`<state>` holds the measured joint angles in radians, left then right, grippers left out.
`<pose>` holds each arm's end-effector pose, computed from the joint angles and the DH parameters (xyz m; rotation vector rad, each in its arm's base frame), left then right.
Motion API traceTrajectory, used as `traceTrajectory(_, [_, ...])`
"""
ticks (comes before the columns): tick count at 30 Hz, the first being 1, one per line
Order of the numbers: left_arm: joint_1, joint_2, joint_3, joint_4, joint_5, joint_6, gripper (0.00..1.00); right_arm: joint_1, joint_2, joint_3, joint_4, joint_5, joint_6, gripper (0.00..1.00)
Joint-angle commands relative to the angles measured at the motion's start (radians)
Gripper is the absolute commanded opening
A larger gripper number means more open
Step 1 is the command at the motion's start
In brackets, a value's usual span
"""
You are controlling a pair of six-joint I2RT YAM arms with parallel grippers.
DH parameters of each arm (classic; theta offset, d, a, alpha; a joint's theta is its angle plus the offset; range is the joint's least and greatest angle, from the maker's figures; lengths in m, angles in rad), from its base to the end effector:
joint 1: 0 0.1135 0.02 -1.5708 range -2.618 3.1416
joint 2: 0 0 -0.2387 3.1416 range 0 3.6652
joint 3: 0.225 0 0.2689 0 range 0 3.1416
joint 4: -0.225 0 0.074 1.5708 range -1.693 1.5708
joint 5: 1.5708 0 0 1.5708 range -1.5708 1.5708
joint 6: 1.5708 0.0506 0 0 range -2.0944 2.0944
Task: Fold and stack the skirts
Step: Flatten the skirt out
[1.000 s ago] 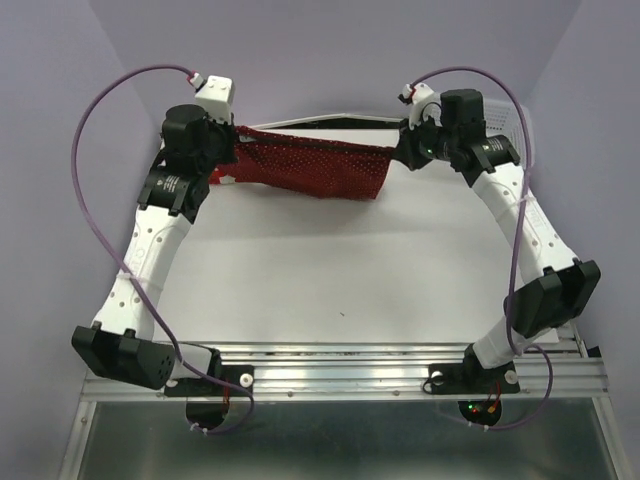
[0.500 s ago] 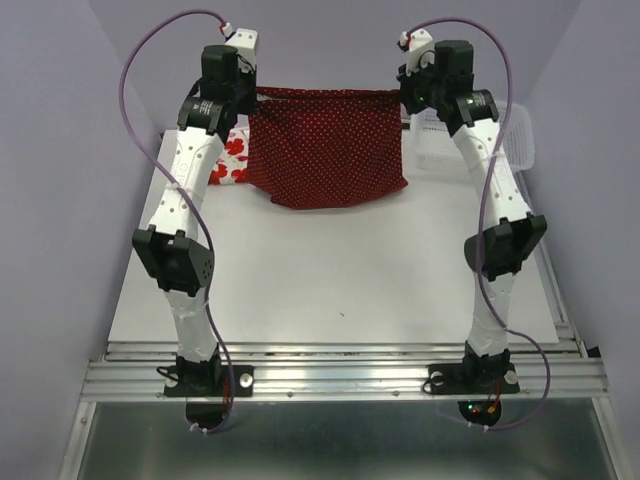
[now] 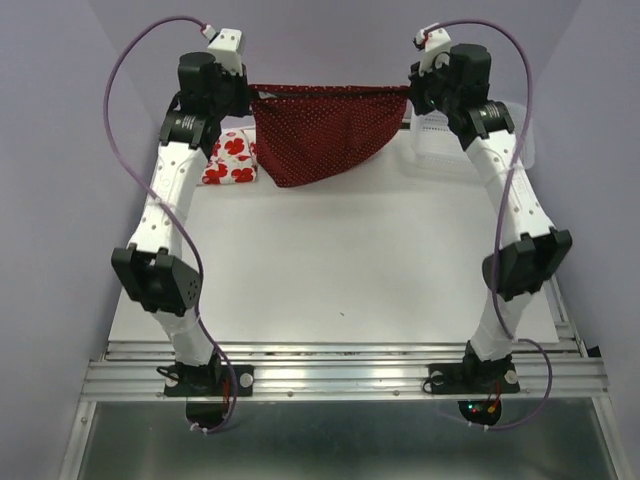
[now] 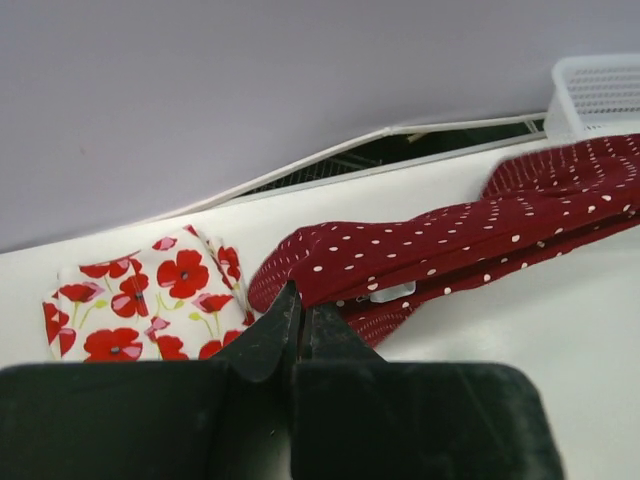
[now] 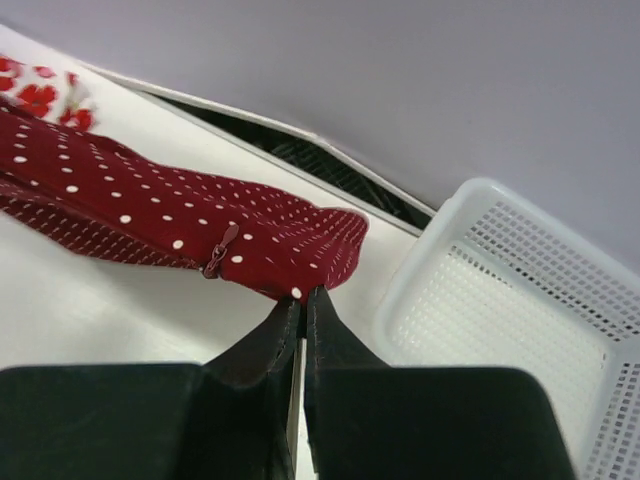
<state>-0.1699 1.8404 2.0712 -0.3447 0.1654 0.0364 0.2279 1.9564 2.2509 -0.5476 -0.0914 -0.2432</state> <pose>0.4403 -0.0840 0.4479 0.2973 1.6624 -0.2395 0.4506 0.1092 0.4370 -0.4880 1.7569 0.0725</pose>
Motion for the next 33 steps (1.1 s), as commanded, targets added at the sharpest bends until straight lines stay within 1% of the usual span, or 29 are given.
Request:
traceTrajectory(1, [0.049, -0.278, -0.253, 0.021, -0.004, 0.029, 0.00, -0.056, -0.296, -0.355, 0.032, -0.054, -0.004, 0.01])
traceTrajectory(2, [0.049, -0.362, -0.349, 0.026, 0.038, 0.054, 0.00, -0.056, -0.338, -0.451, 0.023, -0.101, -0.031, 0.01])
traceTrajectory(3, [0.050, -0.404, -0.546, 0.030, 0.072, 0.072, 0.00, -0.056, -0.405, -0.537, 0.014, -0.122, -0.041, 0.01])
traceTrajectory(4, [0.049, -0.446, -0.639, 0.039, 0.110, 0.092, 0.00, -0.056, -0.434, -0.626, 0.008, -0.132, -0.057, 0.01])
traceTrajectory(5, [0.047, -0.516, -0.730, 0.041, 0.170, 0.112, 0.00, -0.056, -0.462, -0.772, -0.017, -0.174, -0.089, 0.01])
traceTrajectory(6, [0.047, -0.545, -0.863, 0.038, 0.190, 0.131, 0.00, -0.056, -0.488, -0.834, -0.024, -0.179, -0.087, 0.01])
traceTrajectory(7, [0.047, -0.572, -0.908, 0.026, 0.209, 0.137, 0.00, -0.056, -0.543, -0.885, -0.029, -0.183, -0.085, 0.01])
traceTrajectory(9, [0.049, -0.639, -0.998, -0.010, 0.224, 0.108, 0.00, -0.056, -0.594, -0.960, -0.034, -0.179, -0.082, 0.01])
traceTrajectory(11, [0.049, -0.708, -1.025, -0.028, 0.241, 0.103, 0.00, -0.056, -0.634, -0.953, -0.058, -0.171, -0.085, 0.01])
traceTrajectory(12, [0.047, -0.725, -1.034, -0.031, 0.238, 0.096, 0.00, -0.056, -0.636, -0.923, -0.078, -0.174, -0.085, 0.01])
traceTrajectory(13, [0.047, -0.734, -1.034, -0.039, 0.229, 0.092, 0.00, -0.056, -0.636, -0.909, -0.107, -0.179, -0.093, 0.01])
traceTrajectory(14, [0.047, -0.739, -1.030, -0.078, 0.229, 0.108, 0.00, -0.056, -0.633, -0.898, -0.186, -0.186, -0.109, 0.01])
traceTrajectory(15, [0.047, -0.728, -1.017, -0.153, 0.253, 0.175, 0.03, -0.056, -0.617, -0.890, -0.301, -0.236, -0.169, 0.01])
traceTrajectory(16, [0.047, -0.719, -1.016, -0.154, 0.253, 0.175, 0.07, -0.056, -0.611, -0.896, -0.352, -0.257, -0.197, 0.01])
traceTrajectory(17, [0.049, -0.713, -1.026, -0.234, 0.302, 0.256, 0.08, -0.056, -0.619, -0.913, -0.397, -0.284, -0.247, 0.01])
traceTrajectory(18, [0.049, -0.727, -1.034, -0.234, 0.322, 0.272, 0.04, -0.056, -0.634, -0.969, -0.423, -0.284, -0.258, 0.01])
traceTrajectory(19, [0.050, -0.745, -1.031, -0.232, 0.318, 0.279, 0.00, -0.056, -0.660, -1.005, -0.434, -0.283, -0.272, 0.01])
traceTrajectory(20, [0.049, -0.785, -1.039, -0.218, 0.332, 0.295, 0.00, -0.056, -0.688, -1.039, -0.430, -0.280, -0.271, 0.01])
traceTrajectory(21, [0.047, -0.796, -1.054, -0.214, 0.341, 0.299, 0.00, -0.056, -0.738, -1.063, -0.422, -0.281, -0.262, 0.01])
traceTrajectory(22, [0.041, -0.799, -1.060, -0.209, 0.342, 0.290, 0.00, -0.056, -0.754, -1.079, -0.416, -0.280, -0.254, 0.01])
traceTrajectory(25, [0.043, -0.764, -1.040, -0.200, 0.318, 0.241, 0.00, -0.056, -0.734, -1.070, -0.410, -0.275, -0.225, 0.01])
traceTrajectory(27, [0.043, -0.719, -0.990, -0.180, 0.310, 0.214, 0.00, -0.056, -0.702, -1.010, -0.378, -0.246, -0.190, 0.01])
traceTrajectory(28, [0.041, -0.699, -0.965, -0.165, 0.310, 0.176, 0.00, -0.056, -0.659, -0.981, -0.330, -0.235, -0.179, 0.01])
traceTrajectory(29, [0.043, -0.649, -0.933, -0.115, 0.281, 0.146, 0.00, -0.056, -0.628, -0.903, -0.299, -0.207, -0.156, 0.01])
traceTrajectory(31, [0.043, -0.566, -0.786, -0.065, 0.244, 0.078, 0.00, -0.056, -0.541, -0.788, -0.253, -0.183, -0.142, 0.01])
traceTrajectory(32, [0.043, -0.456, -0.713, -0.036, 0.205, 0.059, 0.00, -0.056, -0.422, -0.631, -0.232, -0.160, -0.127, 0.01])
traceTrajectory(33, [0.043, -0.393, -0.534, -0.031, 0.188, 0.045, 0.00, -0.056, -0.357, -0.540, -0.229, -0.147, -0.116, 0.01])
